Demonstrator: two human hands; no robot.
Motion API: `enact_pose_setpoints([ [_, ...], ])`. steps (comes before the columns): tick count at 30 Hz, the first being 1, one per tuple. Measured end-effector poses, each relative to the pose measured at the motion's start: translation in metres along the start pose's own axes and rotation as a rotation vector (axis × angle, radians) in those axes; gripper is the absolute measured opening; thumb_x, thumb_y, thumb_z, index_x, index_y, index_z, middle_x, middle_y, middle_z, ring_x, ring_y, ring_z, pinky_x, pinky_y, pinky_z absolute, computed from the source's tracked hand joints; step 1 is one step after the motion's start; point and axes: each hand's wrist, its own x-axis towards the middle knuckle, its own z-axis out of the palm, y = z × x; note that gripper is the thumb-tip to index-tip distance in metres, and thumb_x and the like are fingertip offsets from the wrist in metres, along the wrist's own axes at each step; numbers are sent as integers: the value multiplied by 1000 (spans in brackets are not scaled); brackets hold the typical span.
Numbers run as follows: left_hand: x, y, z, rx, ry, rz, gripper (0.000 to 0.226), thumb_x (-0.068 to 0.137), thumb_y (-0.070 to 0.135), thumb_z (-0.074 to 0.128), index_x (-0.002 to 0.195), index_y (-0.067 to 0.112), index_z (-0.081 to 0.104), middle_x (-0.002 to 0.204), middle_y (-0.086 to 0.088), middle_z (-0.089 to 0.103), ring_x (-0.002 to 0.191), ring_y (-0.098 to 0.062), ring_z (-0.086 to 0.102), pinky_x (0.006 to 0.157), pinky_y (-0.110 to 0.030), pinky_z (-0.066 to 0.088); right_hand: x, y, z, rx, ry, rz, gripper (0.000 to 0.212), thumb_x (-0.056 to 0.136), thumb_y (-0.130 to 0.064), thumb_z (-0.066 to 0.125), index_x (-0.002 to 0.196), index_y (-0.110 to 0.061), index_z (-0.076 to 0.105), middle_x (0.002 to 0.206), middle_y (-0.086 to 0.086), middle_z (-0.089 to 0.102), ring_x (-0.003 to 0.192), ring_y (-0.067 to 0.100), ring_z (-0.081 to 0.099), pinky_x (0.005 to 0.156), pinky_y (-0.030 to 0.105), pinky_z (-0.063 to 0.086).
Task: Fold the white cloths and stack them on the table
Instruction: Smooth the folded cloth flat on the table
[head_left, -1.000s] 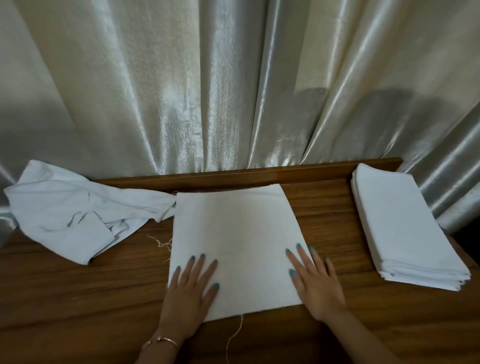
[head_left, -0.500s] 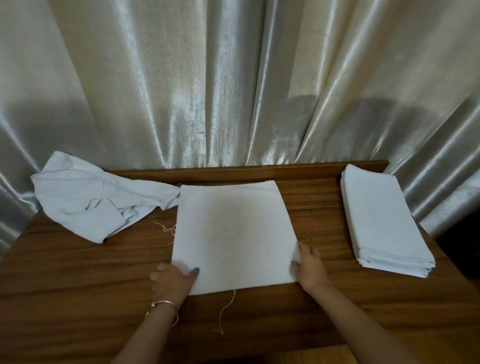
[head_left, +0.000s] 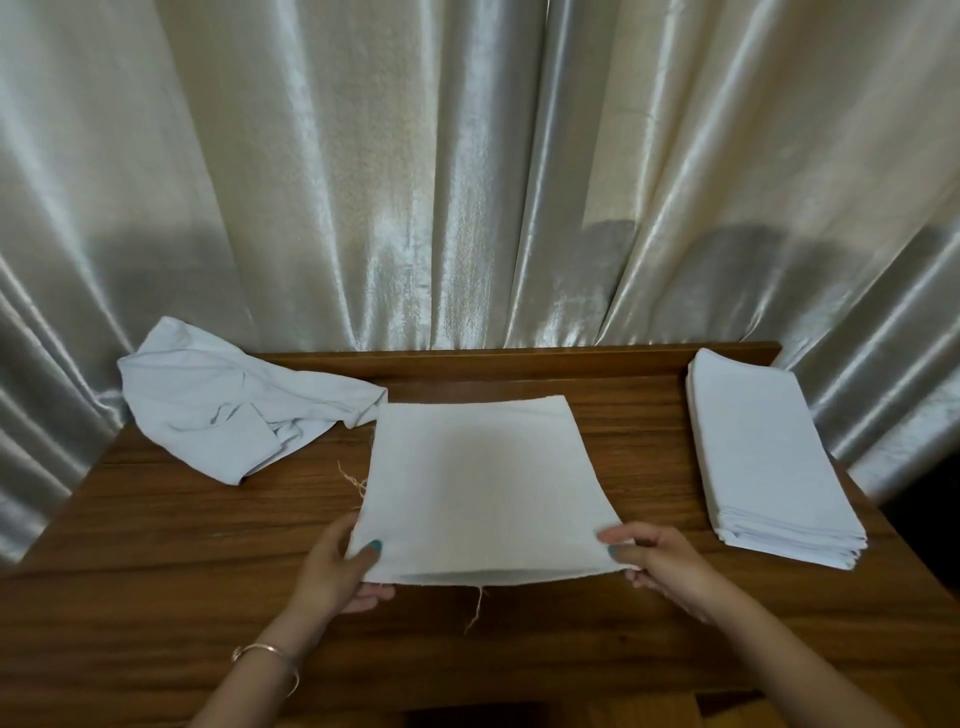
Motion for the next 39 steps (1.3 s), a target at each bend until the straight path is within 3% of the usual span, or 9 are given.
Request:
enact_pose_setpoints([
  [5,-9,21,-17,-16,-274,-44,24,86,13,65,109,7,68,120,-11,61,87,-31,73,68,-29,61,-14,-13,-24,284,-152,63,38,90,5,39,103,-2,75,122,25,62,92,32,70,71,30,60],
  [9,2,44,-31,-38,-410,-12,45,77,-12,64,117,9,60,112,-13,71,105,-26,68,86,-36,58,-11,-42,-30,164,-166,-23,58,80,21,39,112,-13,73,125,8,62,115,26,61,89,33,56],
  [13,21,61,-21,438,-141,219,25,76,5,75,95,19,69,90,-4,73,83,-16,70,66,-23,55,7,-62,-29,-321,-75,-217,41,88,-10,67,119,-36,62,117,-14,64,109,4,58,78,13,51],
  [16,44,65,-13,465,-15,269,14,80,1,70,83,14,69,75,-5,72,67,-16,69,54,-20,50,30,-72,-27,-362,-34,-242,43,86,-9,69,123,-29,62,113,-13,67,106,2,62,79,13,52],
  [20,78,75,-17,388,92,225,14,91,11,60,81,5,67,71,-11,73,70,-23,71,64,-34,56,67,-88,-22,-313,126,-201,8,90,-20,66,90,-16,72,81,3,74,80,18,71,70,32,55],
  [26,132,83,-15,386,114,186,18,93,23,57,81,12,64,69,-9,69,64,-27,65,56,-35,51,130,-104,-11,-259,224,-58,25,92,-35,62,89,-12,71,103,3,68,96,17,63,86,39,48],
  [29,162,81,-6,379,143,150,19,95,25,53,81,15,61,69,-1,64,65,-16,60,59,-28,44,158,-106,-4,-225,226,-22,29,95,-32,56,94,-5,66,87,10,71,79,22,66,75,36,49],
  [33,199,76,9,377,228,157,14,93,19,54,84,10,60,75,-5,62,85,-28,64,72,-27,37,192,-96,3,-310,311,-5,36,96,-31,56,88,4,63,70,12,62,66,22,57,66,31,40],
  [39,222,66,14,585,240,241,17,95,19,51,82,8,53,86,-16,67,90,-32,64,71,-28,38,211,-85,10,-535,419,-64,34,96,-32,54,86,-1,65,78,18,70,79,35,66,70,36,47],
])
